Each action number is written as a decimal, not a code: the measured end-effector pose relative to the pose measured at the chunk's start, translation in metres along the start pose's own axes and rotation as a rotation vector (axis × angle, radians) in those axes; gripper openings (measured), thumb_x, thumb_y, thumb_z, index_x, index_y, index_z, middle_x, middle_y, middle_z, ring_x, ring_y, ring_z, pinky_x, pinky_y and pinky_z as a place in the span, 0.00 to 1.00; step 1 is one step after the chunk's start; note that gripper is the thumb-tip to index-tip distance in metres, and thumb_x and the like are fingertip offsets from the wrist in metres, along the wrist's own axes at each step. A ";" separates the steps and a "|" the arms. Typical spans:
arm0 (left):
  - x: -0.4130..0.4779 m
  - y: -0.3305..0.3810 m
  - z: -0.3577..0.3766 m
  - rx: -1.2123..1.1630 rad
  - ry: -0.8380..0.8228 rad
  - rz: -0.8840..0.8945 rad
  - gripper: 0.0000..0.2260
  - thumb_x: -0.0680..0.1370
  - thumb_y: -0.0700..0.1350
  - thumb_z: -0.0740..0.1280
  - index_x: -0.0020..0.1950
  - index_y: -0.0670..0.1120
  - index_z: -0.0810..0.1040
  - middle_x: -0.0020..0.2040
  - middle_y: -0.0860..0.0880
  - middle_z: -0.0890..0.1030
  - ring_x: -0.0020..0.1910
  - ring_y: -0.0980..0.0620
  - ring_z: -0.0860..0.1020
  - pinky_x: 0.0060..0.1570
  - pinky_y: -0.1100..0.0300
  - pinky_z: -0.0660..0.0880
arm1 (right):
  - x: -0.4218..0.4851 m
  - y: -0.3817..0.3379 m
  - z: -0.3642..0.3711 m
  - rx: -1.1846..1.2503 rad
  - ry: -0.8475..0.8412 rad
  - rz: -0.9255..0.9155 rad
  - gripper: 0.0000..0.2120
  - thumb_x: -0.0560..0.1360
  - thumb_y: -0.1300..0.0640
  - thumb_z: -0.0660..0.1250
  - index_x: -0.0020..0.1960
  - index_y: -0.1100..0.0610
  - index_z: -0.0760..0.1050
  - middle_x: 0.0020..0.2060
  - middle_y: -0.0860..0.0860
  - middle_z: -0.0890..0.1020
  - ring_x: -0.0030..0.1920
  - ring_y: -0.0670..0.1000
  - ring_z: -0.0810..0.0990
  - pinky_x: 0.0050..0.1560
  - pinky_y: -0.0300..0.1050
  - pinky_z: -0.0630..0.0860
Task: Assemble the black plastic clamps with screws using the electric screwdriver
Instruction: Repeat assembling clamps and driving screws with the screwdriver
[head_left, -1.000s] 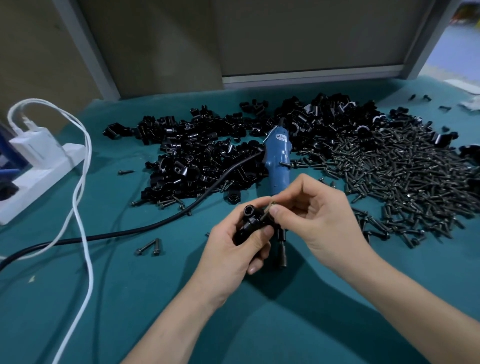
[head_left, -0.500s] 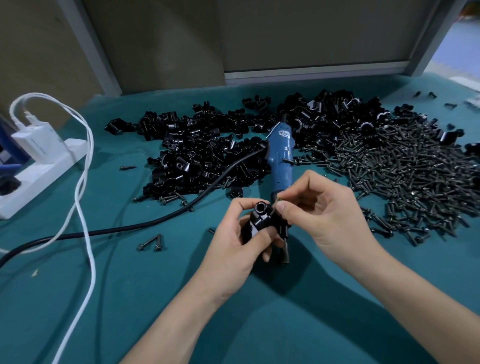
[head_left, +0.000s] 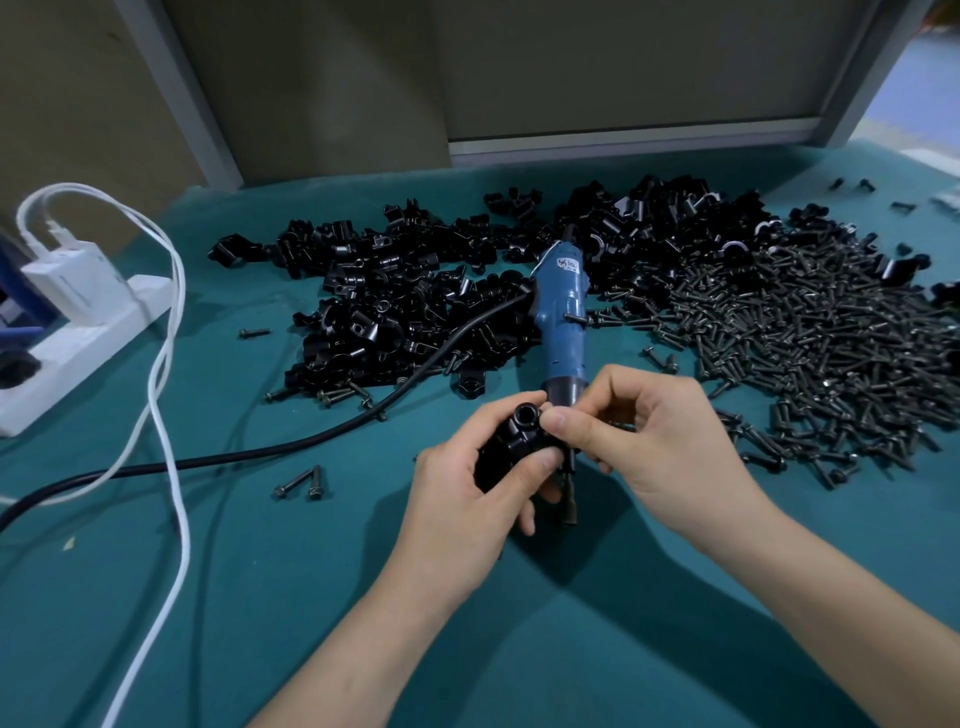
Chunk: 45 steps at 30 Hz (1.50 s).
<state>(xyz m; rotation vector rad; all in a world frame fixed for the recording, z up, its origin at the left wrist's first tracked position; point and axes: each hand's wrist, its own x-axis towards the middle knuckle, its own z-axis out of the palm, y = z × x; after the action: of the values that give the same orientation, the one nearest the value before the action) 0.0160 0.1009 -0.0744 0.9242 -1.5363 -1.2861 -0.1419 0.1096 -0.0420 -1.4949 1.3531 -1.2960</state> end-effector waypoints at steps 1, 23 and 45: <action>0.000 0.000 0.000 0.020 0.005 0.004 0.13 0.73 0.48 0.69 0.55 0.61 0.78 0.33 0.49 0.82 0.25 0.52 0.75 0.30 0.64 0.73 | 0.000 0.000 0.000 -0.005 0.000 -0.001 0.16 0.62 0.41 0.72 0.33 0.54 0.76 0.27 0.49 0.79 0.28 0.43 0.73 0.32 0.35 0.70; -0.001 -0.003 0.002 0.168 0.196 0.158 0.16 0.74 0.43 0.67 0.57 0.61 0.79 0.49 0.61 0.84 0.41 0.62 0.82 0.42 0.67 0.77 | -0.015 -0.010 0.013 -0.290 0.104 -0.205 0.07 0.71 0.53 0.74 0.41 0.56 0.81 0.35 0.46 0.82 0.36 0.46 0.81 0.38 0.39 0.78; 0.009 0.003 -0.009 -0.359 0.210 -0.099 0.16 0.73 0.54 0.63 0.54 0.46 0.77 0.47 0.45 0.85 0.32 0.54 0.75 0.33 0.65 0.73 | 0.097 0.010 -0.035 -0.645 0.185 0.046 0.02 0.76 0.59 0.69 0.46 0.55 0.76 0.35 0.44 0.76 0.35 0.44 0.75 0.37 0.34 0.73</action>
<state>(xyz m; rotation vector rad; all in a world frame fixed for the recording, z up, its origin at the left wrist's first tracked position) 0.0220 0.0903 -0.0697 0.8763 -1.0653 -1.4285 -0.1838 0.0169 -0.0243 -1.7666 2.0473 -1.0314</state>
